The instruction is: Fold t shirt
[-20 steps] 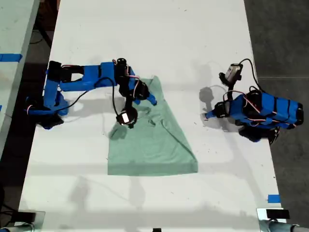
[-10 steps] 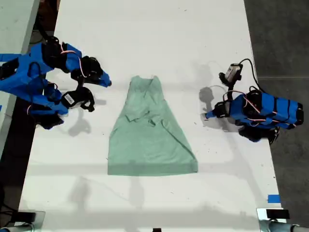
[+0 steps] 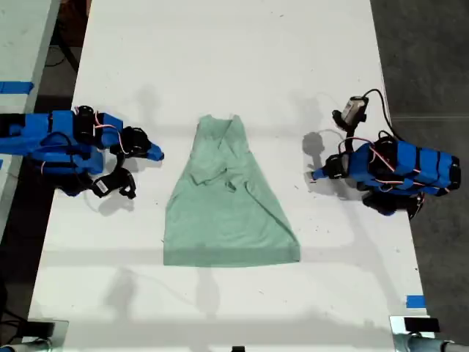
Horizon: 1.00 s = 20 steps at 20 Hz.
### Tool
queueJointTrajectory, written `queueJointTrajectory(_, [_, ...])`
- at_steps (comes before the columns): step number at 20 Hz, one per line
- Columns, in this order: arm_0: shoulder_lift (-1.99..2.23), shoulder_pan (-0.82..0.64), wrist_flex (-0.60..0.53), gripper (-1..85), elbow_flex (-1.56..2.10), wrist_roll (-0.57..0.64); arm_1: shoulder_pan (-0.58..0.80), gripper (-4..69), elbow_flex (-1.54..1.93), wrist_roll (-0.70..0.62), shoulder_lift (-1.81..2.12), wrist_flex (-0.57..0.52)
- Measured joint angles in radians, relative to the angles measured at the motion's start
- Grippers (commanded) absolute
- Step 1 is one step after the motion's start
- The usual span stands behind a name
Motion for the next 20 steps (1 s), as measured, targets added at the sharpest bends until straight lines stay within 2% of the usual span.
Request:
queueJointTrajectory(2, [0.291,-0.002,0.069,-0.2,0.161,0.009,0.0,0.8,0.0,0.0,0.0,0.0])
queueJointTrajectory(4, [0.512,-0.009,0.086,-0.2,0.229,0.017,0.0,0.8,0.0,0.0,0.0,0.0])
queueJointTrajectory(20, [0.569,0.006,0.109,-0.2,0.235,0.029,0.0,0.8,0.0,0.0,0.0,0.0])
